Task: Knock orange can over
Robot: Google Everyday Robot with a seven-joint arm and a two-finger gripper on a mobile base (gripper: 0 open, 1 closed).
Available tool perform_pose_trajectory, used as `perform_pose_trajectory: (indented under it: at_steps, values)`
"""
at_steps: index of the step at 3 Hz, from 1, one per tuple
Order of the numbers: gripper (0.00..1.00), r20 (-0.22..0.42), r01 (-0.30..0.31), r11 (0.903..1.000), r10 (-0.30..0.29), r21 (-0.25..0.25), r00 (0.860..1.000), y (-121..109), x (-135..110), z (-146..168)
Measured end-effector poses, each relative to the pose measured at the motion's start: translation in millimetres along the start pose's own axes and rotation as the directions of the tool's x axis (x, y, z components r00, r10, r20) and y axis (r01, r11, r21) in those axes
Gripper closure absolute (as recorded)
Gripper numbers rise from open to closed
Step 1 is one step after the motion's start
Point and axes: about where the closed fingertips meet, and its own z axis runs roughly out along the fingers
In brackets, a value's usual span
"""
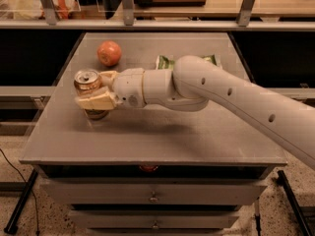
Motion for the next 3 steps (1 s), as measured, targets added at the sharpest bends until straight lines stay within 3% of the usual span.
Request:
perform_pose_trajectory:
  at_steps: [2,3]
  values:
    - [1.00,0.000,0.000,1.0000,0.000,0.000,1.000,0.0,-0.1,0.0]
    - [0.84,0.000,0.000,1.0000,0.000,0.000,1.000,0.1,-0.2,0.1]
